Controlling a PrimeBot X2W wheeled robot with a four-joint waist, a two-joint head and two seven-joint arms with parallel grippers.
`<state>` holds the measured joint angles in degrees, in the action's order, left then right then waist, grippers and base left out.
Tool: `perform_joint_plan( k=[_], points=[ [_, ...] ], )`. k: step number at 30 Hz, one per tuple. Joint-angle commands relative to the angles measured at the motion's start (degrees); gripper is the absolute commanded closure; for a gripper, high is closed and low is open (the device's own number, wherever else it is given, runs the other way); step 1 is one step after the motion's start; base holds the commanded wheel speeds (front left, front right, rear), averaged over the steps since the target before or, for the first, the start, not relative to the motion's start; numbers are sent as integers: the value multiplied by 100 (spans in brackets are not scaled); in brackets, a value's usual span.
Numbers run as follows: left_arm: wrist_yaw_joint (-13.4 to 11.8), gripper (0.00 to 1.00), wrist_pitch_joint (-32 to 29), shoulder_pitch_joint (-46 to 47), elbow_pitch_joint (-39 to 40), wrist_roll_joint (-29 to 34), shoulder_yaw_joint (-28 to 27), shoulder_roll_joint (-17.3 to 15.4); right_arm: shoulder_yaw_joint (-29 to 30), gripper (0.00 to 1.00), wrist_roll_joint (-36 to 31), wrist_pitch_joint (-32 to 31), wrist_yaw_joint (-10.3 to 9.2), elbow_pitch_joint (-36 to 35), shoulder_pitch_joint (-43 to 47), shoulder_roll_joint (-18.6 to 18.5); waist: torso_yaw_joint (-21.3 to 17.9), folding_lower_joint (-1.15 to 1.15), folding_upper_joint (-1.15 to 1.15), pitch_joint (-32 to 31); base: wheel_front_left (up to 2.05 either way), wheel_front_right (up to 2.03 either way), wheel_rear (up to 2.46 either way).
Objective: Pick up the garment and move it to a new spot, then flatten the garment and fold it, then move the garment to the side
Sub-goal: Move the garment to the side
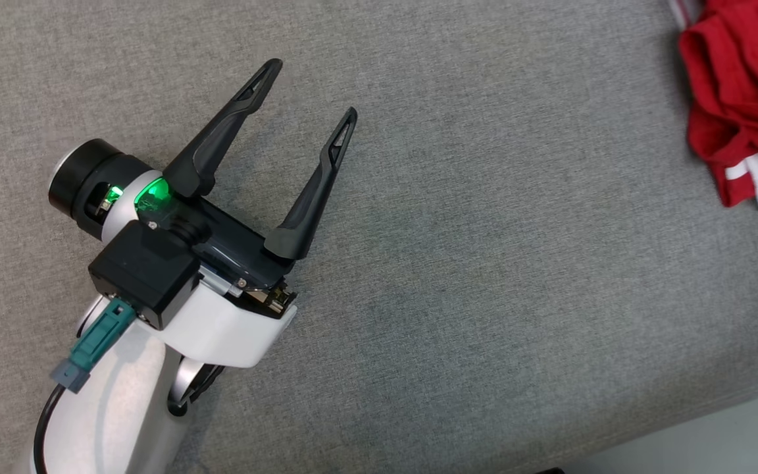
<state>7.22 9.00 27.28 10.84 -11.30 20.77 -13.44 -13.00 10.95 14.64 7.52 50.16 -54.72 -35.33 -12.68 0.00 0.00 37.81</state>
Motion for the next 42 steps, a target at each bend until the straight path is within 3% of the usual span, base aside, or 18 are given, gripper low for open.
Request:
perform_joint_plan(
  k=[1, 11, 12, 13, 20, 25, 32, 42],
  points=[
    [-16, 0, -13, 24, 49, -34, -9, -11, 131, 100, -96, 33, -6, 59, -66, -36, 33, 0, 0, 38, 0, 0, 0],
    [-68, 0, 26, -54, 73, -69, 43, -30, 902, 100, -742, 65, -6, 233, -122, 128, 154, 0, 0, 118, 0, 0, 0],
    [-70, 0, 31, -50, 69, -71, 45, -33, 980, 96, -829, 66, -6, 228, -163, 97, 160, 0, 0, 121, 0, 0, 0],
    [-75, 0, 37, -44, 63, -73, 46, -35, 1065, 0, -913, 68, -6, 190, -194, 86, 167, 0, 0, 120, 0, 0, 0],
    [-106, 0, 150, -95, -118, -143, 112, 36, 1739, 0, -1585, 62, -6, 114, -123, 287, 258, 0, 0, -122, 0, 0, 0],
    [-136, 0, 304, -222, -339, -210, 144, 109, 1878, 0, -1596, 64, -6, -100, -33, 609, 348, 0, 0, -544, 0, 0, 0],
    [-280, 0, 521, -526, -709, -402, 41, 305, 1410, 0, -1323, 65, -6, -735, 428, 1080, 582, 0, 0, -1408, 0, 0, 0],
    [-473, 0, 616, -1267, -1248, -741, -425, 524, 995, 0, -719, 54, -6, -2303, 1734, 1546, 1135, 0, 0, -2458, 0, 0, 0]
  ],
)
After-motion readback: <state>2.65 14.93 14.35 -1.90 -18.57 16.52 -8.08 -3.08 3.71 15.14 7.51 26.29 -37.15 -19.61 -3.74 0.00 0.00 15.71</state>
